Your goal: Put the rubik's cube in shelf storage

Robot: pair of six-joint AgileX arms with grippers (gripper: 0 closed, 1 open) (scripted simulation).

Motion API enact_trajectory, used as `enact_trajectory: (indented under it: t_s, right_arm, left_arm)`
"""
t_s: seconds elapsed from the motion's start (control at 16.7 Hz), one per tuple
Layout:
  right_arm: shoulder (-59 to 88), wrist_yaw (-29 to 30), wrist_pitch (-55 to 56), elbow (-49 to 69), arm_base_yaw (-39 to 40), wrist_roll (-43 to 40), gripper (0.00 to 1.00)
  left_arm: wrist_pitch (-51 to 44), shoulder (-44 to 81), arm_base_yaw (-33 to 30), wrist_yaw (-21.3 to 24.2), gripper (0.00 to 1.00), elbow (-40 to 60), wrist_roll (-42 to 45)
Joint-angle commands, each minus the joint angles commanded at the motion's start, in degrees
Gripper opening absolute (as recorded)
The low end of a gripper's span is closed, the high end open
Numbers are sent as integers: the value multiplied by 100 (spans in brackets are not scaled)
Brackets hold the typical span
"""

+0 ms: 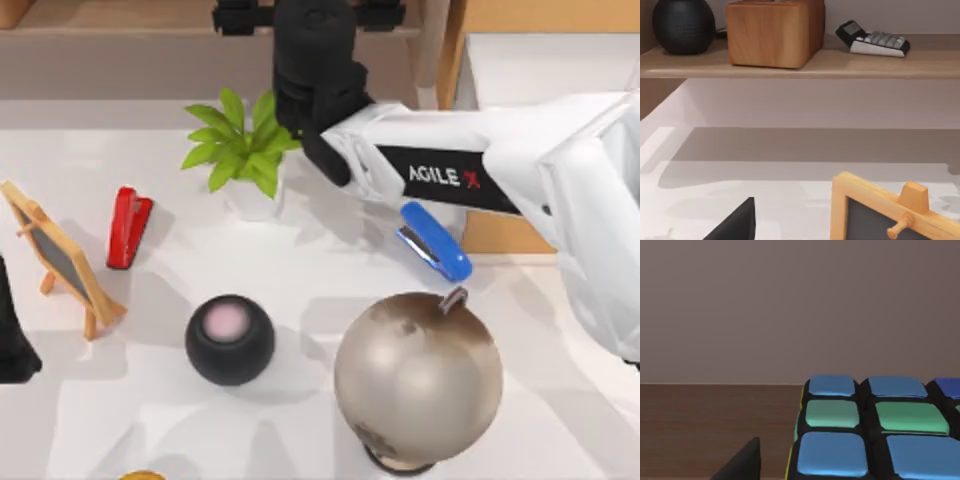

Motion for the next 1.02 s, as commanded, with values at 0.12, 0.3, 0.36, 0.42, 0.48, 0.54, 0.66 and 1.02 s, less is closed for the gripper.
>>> enact_trajectory:
  t_s: [0.12, 0.3, 0.36, 0.42, 0.48, 0.54, 0.66, 1.02]
  right_arm:
    - [-2, 0, 1, -2, 22, 0, 100]
    - [-256, -83, 248, -343, 32, -241, 100]
    - [-416, -136, 409, -568, 36, -400, 100]
    - [-606, -200, 603, -840, 40, -593, 100]
    - [-822, -272, 826, -1158, 41, -818, 100]
    - [-1058, -353, 1075, -1516, 40, -1071, 100]
    - [-1575, -531, 1638, -2338, 26, -1656, 100]
    - [-3158, -1105, 3565, -5300, -156, -3817, 100]
  left_arm:
    - [0, 0, 0, 0, 100, 0, 0]
    - [0, 0, 0, 0, 100, 0, 0]
    - [0, 0, 0, 0, 100, 0, 0]
    - [0, 0, 0, 0, 100, 0, 0]
    - [0, 0, 0, 0, 100, 0, 0]
    - [0, 0, 0, 0, 100, 0, 0]
    - [0, 0, 0, 0, 100, 0, 0]
    - [0, 0, 0, 0, 100, 0, 0]
